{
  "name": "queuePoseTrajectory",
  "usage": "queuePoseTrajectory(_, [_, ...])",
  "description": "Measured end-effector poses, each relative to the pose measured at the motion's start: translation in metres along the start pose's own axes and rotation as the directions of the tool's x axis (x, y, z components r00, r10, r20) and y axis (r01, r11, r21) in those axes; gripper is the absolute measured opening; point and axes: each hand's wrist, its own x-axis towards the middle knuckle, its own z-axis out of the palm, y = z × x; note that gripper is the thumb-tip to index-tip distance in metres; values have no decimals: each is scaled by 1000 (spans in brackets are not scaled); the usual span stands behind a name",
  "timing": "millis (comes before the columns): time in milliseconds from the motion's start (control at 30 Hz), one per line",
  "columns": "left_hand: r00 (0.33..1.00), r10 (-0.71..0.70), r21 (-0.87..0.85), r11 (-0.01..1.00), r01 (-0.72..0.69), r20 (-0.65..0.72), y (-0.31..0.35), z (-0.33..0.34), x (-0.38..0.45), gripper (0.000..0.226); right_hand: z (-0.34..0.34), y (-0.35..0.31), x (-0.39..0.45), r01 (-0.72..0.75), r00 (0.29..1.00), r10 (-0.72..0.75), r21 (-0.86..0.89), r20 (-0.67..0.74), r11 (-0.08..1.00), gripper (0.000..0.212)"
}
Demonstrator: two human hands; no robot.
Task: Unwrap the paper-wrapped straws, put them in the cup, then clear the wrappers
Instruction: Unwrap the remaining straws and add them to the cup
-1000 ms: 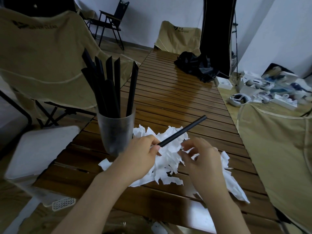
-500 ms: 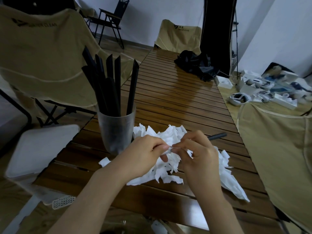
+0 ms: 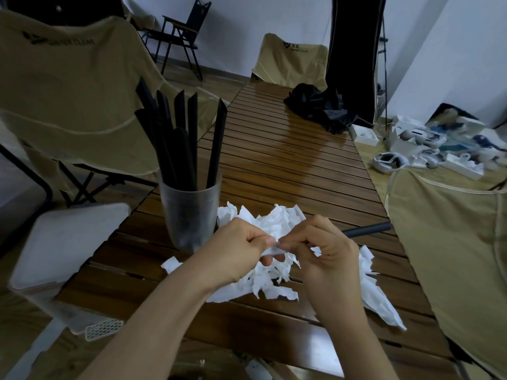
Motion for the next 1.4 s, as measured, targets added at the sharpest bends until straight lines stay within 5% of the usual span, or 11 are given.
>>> queuePoseTrajectory(333, [972, -234, -198, 952, 235, 28, 7, 2, 6, 26, 3, -4, 1, 20, 999, -23, -76, -34, 997, 24])
queuePoseTrajectory(433, [994, -80, 11, 997, 82, -74, 4, 5, 9, 24, 11, -2, 0, 47, 995, -66, -214, -81, 976, 22])
queuePoseTrajectory(533, [975, 155, 263, 959, -110, -158, 0, 7, 6, 22, 9, -1, 0, -54, 998, 46, -194, -48, 979, 19])
queuePoseTrajectory(700, [958, 241, 489, 862, -137, -157, -5, 7, -1, 24, 6, 1, 0, -27, 999, 31, -202, 20, 979, 20])
queuePoseTrajectory(900, [973, 137, 258, 962, -86, -185, 4, 12, 3, 36, 3, -8, 2, 125, 986, -146, -226, -80, 966, 30])
queuePoseTrajectory(1233, [982, -146, -164, 979, 126, -117, 12, 10, 1, 29, 5, -10, 1, 173, 983, -181, -153, -40, 973, 30])
queuePoseTrajectory(1400, [969, -147, -71, 988, 135, -201, 13, 11, 1, 33, 9, -8, 1, 154, 986, -161, -167, -31, 974, 29])
